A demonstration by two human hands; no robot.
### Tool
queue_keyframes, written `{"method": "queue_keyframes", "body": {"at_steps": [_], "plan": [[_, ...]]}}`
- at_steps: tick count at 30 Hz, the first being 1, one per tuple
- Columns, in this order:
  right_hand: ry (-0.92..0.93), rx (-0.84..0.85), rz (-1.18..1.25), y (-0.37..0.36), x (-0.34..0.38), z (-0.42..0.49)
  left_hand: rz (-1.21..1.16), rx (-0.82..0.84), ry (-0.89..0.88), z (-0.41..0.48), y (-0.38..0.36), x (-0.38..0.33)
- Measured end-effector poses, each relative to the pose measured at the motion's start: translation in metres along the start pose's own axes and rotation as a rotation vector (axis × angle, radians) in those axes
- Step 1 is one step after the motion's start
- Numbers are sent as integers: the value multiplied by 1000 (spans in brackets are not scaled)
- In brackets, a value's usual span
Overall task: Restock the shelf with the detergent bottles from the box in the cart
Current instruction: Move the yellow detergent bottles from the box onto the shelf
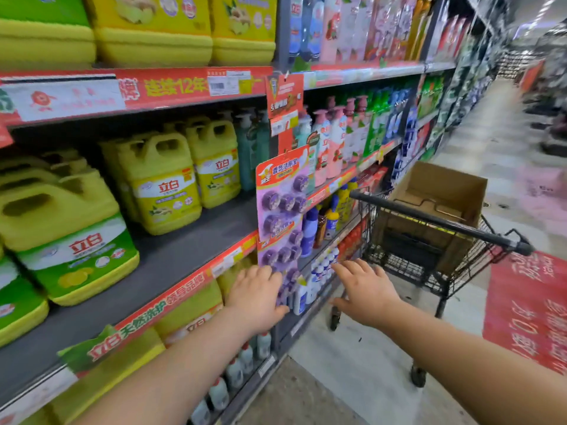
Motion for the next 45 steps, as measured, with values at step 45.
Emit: {"method": "queue_keyframes", "body": {"at_steps": [45], "plan": [[-783,125,110,-41,-686,-105,-147,167,-659,430,-10,-677]]}}
Point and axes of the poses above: each hand's wrist, its own z-axis towards the middle knuckle, its own y-axis out of the back of the hand, x = y × z, the point moved 2 cm from there along z, towards the middle knuckle, and after that the axes turned 3 degrees about z, right-handed, at the moved point
